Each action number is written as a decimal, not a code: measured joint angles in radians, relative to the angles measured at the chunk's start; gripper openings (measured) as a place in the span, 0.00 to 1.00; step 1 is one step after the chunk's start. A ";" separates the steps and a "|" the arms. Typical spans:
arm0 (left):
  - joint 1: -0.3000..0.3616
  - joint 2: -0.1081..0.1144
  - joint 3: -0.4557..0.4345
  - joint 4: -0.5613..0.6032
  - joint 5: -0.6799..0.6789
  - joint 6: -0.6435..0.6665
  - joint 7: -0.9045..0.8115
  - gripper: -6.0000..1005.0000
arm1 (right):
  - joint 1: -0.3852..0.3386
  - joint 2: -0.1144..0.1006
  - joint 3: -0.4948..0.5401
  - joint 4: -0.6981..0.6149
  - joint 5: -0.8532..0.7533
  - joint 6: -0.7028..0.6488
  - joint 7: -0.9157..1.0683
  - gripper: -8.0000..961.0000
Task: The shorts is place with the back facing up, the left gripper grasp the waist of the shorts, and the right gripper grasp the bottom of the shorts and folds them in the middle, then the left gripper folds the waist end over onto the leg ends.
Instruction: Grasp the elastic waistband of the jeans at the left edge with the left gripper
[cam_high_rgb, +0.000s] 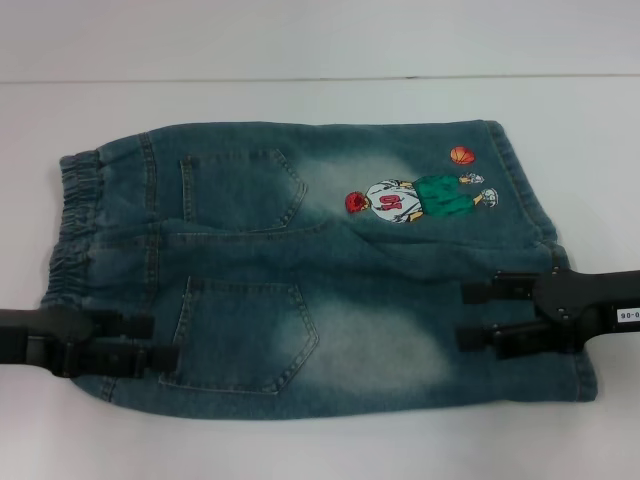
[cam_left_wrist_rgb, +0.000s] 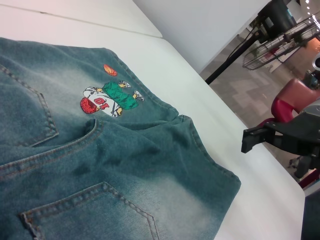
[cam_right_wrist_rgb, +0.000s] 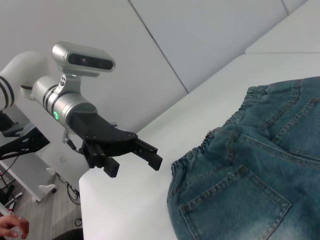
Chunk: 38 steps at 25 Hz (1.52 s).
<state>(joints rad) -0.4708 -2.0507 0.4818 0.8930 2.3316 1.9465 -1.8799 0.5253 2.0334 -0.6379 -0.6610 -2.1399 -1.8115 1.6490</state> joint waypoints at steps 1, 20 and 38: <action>0.000 0.000 0.000 0.000 0.000 0.000 0.000 0.94 | 0.001 0.000 -0.002 0.000 0.000 0.000 0.000 0.98; -0.035 0.050 -0.069 0.081 0.085 -0.043 -0.329 0.95 | 0.010 0.001 -0.019 -0.004 0.001 -0.003 0.004 0.98; -0.134 0.084 0.007 0.075 0.429 -0.265 -0.668 0.94 | 0.029 -0.002 -0.024 -0.001 0.000 0.026 -0.007 0.98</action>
<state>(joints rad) -0.6050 -1.9667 0.4887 0.9680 2.7607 1.6819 -2.5481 0.5547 2.0319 -0.6614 -0.6615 -2.1398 -1.7852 1.6422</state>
